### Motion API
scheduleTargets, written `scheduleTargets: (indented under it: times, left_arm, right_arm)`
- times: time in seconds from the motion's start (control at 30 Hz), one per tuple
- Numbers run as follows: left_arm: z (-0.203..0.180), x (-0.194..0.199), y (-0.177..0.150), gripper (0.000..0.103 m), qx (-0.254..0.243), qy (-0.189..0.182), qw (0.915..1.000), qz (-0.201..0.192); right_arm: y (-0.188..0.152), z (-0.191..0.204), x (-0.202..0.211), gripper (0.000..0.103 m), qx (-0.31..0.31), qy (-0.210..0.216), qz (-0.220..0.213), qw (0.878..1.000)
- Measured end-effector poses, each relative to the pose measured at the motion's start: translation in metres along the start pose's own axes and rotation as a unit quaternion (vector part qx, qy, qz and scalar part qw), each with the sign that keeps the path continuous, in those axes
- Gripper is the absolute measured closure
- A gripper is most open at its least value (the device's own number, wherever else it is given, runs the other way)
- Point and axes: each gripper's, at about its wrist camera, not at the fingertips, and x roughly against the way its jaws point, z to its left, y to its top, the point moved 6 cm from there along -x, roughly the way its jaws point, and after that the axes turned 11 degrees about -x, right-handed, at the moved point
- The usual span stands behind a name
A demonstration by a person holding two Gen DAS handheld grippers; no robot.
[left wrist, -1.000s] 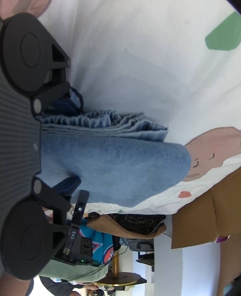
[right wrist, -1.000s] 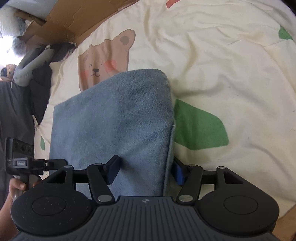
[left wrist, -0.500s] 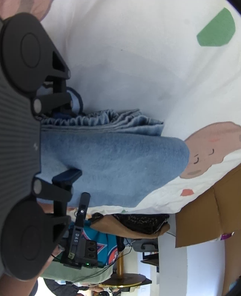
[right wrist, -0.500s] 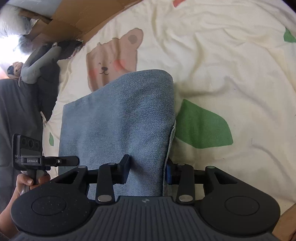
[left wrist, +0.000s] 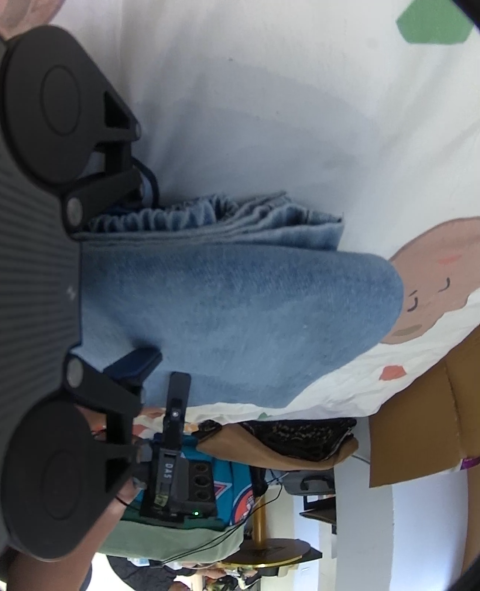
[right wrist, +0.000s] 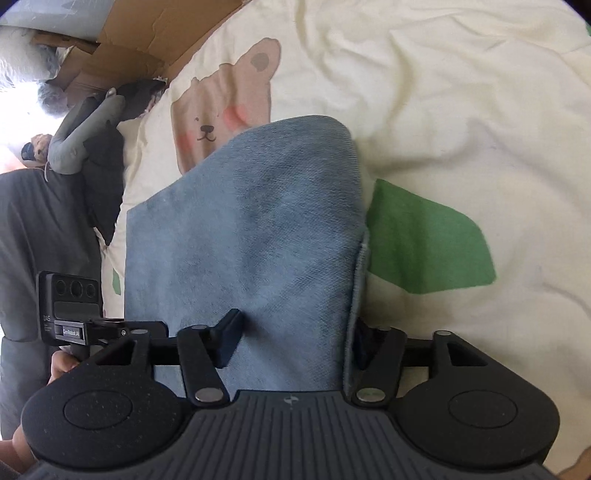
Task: Fold clothes
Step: 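Lift the gripped denim stack off the duvet with both tools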
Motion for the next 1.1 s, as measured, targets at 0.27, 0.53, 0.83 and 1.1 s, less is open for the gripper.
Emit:
scheduleTargets:
  times: [0.27, 0.53, 0.83, 1.1]
  left_arm:
    - [-0.003, 0.007, -0.002, 0.046, 0.000, 0.012, 0.9999, -0.003]
    - [-0.014, 0.017, -0.002, 0.057, 0.008, 0.027, 0.9996, -0.002]
    - [-0.025, 0.027, -0.005, 0.060, 0.016, 0.031, 0.9994, -0.008]
    - [-0.035, 0.041, -0.004, 0.061, 0.021, 0.038, 0.9990, -0.013]
  right_arm:
    - [-0.001, 0.003, 0.007, 0.061, 0.002, 0.001, -0.004, 1.000]
    - [-0.003, 0.015, 0.016, 0.076, 0.022, -0.006, -0.007, 1.000]
    - [-0.010, 0.027, 0.028, 0.080, 0.019, -0.002, -0.013, 1.000]
    - [-0.014, 0.047, 0.037, 0.082, 0.033, -0.004, -0.011, 0.999]
